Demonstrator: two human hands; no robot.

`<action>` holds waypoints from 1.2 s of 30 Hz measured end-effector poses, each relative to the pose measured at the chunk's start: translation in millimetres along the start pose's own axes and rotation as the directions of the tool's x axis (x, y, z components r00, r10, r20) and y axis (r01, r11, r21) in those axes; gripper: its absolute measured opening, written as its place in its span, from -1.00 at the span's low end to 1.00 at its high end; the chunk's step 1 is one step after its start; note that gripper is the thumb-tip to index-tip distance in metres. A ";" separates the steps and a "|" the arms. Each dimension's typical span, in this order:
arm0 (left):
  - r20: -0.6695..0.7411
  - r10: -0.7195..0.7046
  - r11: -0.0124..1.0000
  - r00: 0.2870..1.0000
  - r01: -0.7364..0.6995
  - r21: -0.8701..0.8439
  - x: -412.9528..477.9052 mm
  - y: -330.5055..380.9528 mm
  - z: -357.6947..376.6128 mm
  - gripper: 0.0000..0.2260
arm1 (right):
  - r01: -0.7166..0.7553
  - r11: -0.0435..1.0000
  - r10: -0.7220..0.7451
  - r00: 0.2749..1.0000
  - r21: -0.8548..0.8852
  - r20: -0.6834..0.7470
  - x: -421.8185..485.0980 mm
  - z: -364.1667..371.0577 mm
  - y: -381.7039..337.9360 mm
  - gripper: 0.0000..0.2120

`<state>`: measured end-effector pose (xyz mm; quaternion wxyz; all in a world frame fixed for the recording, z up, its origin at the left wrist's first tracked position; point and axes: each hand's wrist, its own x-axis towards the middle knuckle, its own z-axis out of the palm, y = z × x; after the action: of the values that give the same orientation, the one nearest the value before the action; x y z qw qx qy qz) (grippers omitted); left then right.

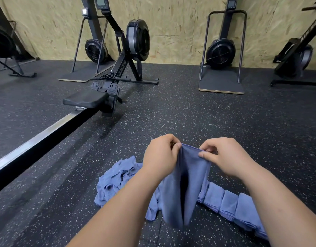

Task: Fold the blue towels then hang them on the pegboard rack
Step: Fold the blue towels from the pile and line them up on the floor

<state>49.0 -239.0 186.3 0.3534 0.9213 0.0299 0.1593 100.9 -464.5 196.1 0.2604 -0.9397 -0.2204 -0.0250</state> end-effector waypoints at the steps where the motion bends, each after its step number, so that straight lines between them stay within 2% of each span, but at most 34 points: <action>1: -0.021 -0.012 1.000 1.000 0.012 0.004 1.2 -1.6 -1.6 -0.91 | -0.011 1.000 0.011 1.000 -0.004 -0.001 -0.2 -1.1 2.8 -0.93; 9: -0.161 -0.200 0.979 0.967 0.204 0.013 10.7 -27.9 -22.7 -0.88 | -0.103 0.995 0.102 0.993 -0.008 -0.061 -3.2 -16.0 25.6 -0.87; 14: -0.169 -0.275 0.961 0.947 0.273 -0.033 12.5 -32.4 -27.2 -0.88 | -0.119 0.989 0.123 0.992 0.090 -0.041 -2.9 -20.3 27.4 -0.80; 17: -0.163 -0.250 0.968 0.954 0.247 -0.039 13.1 -31.2 -27.6 -0.89 | -0.116 0.953 0.129 0.991 0.279 -0.029 0.0 -16.9 27.4 -0.84; 19: -0.131 -0.212 0.977 0.968 0.207 -0.057 13.3 -29.7 -27.4 -0.90 | -0.116 0.885 0.137 0.990 0.451 -0.014 -0.6 -16.0 23.4 -0.85; 22: -0.048 -0.133 0.986 0.990 0.127 -0.111 12.0 -26.5 -23.7 -0.92 | -0.117 0.818 0.133 0.991 0.563 0.012 -1.9 -15.2 12.2 -0.86; 26: 0.046 -0.032 0.982 0.998 0.040 -0.186 11.5 -23.9 -16.6 -0.88 | -0.150 0.817 0.106 0.988 0.557 0.109 -3.9 -13.7 -11.4 -0.83; 29: 0.097 -0.006 0.962 0.995 0.032 -0.270 12.9 -24.6 -12.2 -0.83 | -0.170 0.799 0.031 0.970 0.577 0.243 -4.3 -13.2 -25.4 -0.66; 31: 0.114 0.006 0.946 0.993 0.031 -0.321 12.2 -23.1 -9.9 -0.79 | -0.132 0.814 -0.023 0.966 0.565 0.259 -4.0 -10.4 -29.9 -0.58; 33: 0.128 0.018 0.932 0.992 0.030 -0.361 11.4 -21.5 -7.3 -0.75 | -0.052 0.851 -0.044 0.985 0.523 0.170 -2.0 -3.4 -28.8 -0.71; 36: 0.141 0.038 0.907 0.989 0.025 -0.421 10.0 -18.8 -3.6 -0.75 | -0.011 0.862 -0.029 0.997 0.508 0.071 0.1 5.8 -23.8 -0.94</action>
<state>58.5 -220.9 179.1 0.5447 0.8325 -0.0341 0.0955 90.5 -443.2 202.6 0.4897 -0.8373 -0.2333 0.0685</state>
